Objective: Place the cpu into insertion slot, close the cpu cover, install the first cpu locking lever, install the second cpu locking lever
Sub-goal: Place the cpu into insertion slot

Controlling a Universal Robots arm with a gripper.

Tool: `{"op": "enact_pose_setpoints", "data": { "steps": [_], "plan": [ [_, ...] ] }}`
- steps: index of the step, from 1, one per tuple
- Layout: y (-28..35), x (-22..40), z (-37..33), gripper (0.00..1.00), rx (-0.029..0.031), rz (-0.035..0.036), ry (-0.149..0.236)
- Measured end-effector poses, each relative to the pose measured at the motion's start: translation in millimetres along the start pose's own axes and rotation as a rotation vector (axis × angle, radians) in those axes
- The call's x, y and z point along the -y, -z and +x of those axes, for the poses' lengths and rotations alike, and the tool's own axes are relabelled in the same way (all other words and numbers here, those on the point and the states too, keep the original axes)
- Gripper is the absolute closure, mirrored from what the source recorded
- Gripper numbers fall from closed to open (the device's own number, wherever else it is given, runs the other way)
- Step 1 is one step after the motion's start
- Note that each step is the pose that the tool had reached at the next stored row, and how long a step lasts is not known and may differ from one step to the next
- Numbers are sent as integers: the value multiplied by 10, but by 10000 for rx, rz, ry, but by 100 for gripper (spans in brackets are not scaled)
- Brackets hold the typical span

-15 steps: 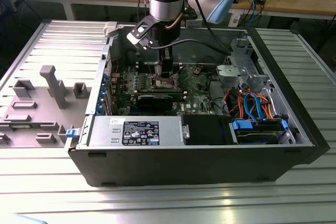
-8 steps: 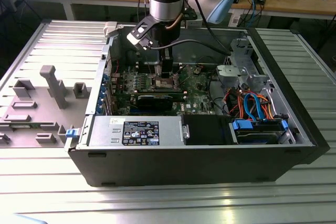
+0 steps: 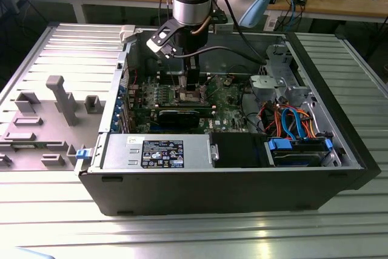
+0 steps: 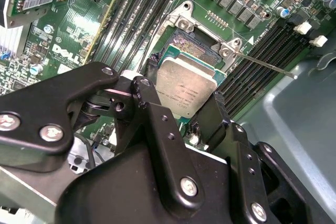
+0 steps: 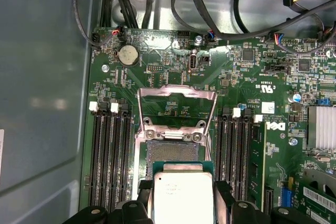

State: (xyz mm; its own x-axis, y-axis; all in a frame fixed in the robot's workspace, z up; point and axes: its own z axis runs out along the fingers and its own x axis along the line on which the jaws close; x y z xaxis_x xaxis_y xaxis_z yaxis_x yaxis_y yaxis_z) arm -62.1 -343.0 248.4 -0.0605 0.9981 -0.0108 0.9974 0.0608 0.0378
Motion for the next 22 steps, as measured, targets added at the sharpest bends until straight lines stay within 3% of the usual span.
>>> {"op": "enact_pose_setpoints", "data": {
  "steps": [22],
  "plan": [
    [-38,1,0,45,1,0,0]
  ]
}}
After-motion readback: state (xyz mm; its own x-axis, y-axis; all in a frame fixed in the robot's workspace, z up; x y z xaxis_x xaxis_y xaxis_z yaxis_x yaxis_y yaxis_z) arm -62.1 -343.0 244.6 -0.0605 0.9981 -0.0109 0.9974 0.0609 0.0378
